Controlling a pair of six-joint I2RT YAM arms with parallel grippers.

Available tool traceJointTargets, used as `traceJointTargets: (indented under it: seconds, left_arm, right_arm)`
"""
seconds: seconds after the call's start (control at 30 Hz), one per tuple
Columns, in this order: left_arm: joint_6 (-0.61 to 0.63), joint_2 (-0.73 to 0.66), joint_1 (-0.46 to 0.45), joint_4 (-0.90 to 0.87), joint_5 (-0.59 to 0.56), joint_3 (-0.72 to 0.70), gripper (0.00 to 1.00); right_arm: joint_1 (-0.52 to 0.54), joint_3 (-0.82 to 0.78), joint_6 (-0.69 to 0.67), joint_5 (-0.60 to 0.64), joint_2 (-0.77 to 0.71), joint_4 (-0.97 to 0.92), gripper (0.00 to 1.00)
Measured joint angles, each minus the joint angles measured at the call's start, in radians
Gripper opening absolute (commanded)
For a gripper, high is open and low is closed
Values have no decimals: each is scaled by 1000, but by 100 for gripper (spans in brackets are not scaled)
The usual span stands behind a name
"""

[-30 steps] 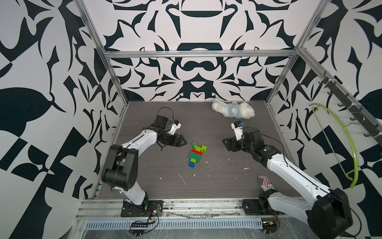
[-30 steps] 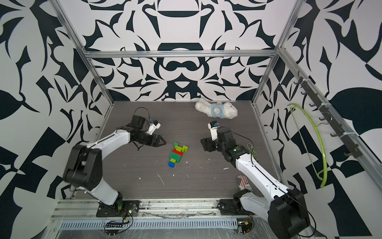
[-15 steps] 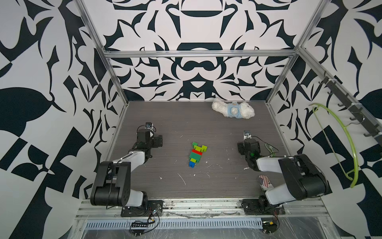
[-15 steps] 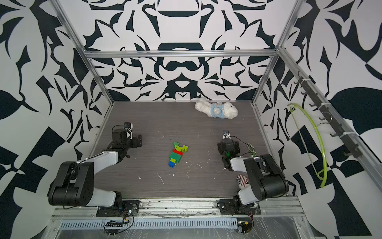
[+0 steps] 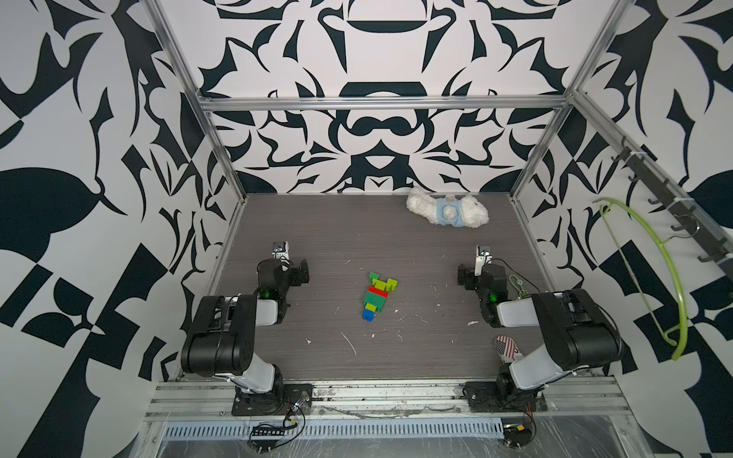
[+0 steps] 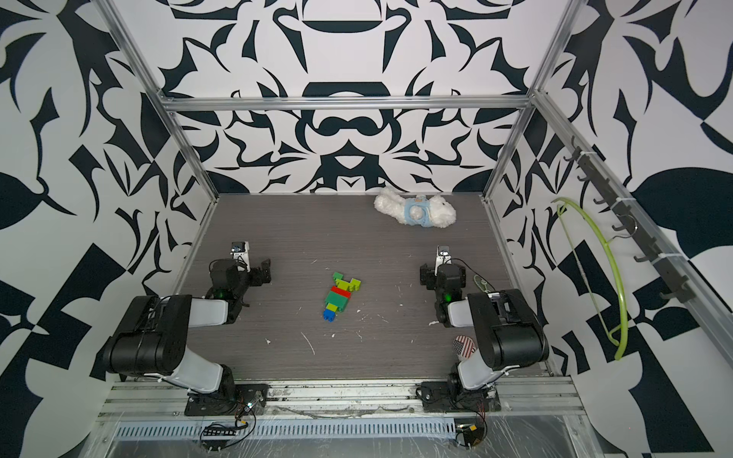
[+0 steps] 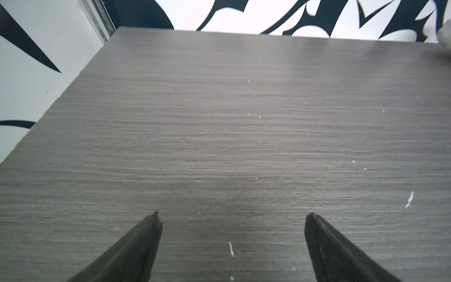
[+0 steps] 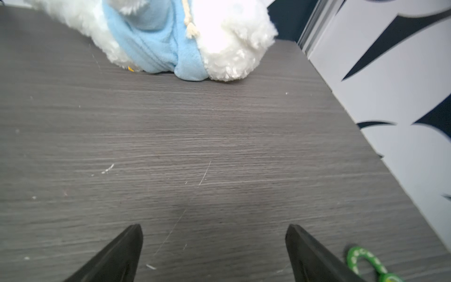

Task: Assemble a carrot with lego
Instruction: Reset both arms

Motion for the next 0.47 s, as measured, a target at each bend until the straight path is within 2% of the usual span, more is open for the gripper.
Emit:
traceJointTargets:
  seconds: [0.47]
  left_arm:
    - [0,0,-1,30,10,0,99]
  right_arm:
    - [0,0,4,-9,0,0,100]
